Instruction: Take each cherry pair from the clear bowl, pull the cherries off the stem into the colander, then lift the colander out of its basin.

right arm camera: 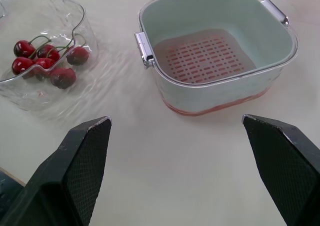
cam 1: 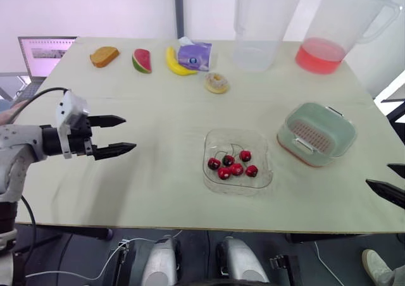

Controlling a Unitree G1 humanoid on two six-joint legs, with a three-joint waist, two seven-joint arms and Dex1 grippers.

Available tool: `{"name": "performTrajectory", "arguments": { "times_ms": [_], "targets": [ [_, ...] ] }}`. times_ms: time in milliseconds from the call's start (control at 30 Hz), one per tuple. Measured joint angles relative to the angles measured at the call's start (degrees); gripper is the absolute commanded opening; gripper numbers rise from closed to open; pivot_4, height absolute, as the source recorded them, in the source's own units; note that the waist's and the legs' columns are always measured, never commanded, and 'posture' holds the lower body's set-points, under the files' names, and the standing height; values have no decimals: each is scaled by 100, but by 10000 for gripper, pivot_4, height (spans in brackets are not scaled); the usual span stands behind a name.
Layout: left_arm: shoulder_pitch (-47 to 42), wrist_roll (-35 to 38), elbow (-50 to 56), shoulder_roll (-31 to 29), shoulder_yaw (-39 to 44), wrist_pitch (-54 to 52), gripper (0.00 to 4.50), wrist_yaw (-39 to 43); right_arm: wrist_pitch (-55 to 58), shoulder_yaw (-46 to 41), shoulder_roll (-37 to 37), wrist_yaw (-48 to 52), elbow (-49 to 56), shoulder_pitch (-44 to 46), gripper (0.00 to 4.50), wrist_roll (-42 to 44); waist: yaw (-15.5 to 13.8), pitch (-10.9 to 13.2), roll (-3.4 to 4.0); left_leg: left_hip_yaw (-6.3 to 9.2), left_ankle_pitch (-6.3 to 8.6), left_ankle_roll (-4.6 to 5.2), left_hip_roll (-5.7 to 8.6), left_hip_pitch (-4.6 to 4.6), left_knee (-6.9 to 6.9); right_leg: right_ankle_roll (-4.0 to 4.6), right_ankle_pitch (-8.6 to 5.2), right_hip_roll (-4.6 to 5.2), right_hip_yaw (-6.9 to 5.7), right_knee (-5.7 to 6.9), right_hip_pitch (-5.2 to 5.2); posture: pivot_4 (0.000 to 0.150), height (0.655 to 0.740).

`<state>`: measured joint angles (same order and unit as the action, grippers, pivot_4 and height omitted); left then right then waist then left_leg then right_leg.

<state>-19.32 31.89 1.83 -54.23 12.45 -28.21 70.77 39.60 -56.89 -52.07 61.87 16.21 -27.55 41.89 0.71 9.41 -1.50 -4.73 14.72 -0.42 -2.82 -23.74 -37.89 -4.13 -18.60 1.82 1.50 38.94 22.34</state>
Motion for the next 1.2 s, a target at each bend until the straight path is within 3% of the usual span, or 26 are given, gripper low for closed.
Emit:
{"name": "performTrajectory", "arguments": {
  "times_ms": [967,1200],
  "targets": [
    [-1,-131,-659,201,-4,621,45000,173,220,-1,108,-203,298,89,44640,116,1,0,0,0,0,0,0,0,0,10,-5,3,0,0,1,1500,7400],
    [-238,-132,-674,201,-30,619,45000,239,624,-2,-57,-392,958,120,44640,290,1,1,3,0,0,0,0,0,0,3,-2,4,-1,0,1,1500,7400]
  ]
}}
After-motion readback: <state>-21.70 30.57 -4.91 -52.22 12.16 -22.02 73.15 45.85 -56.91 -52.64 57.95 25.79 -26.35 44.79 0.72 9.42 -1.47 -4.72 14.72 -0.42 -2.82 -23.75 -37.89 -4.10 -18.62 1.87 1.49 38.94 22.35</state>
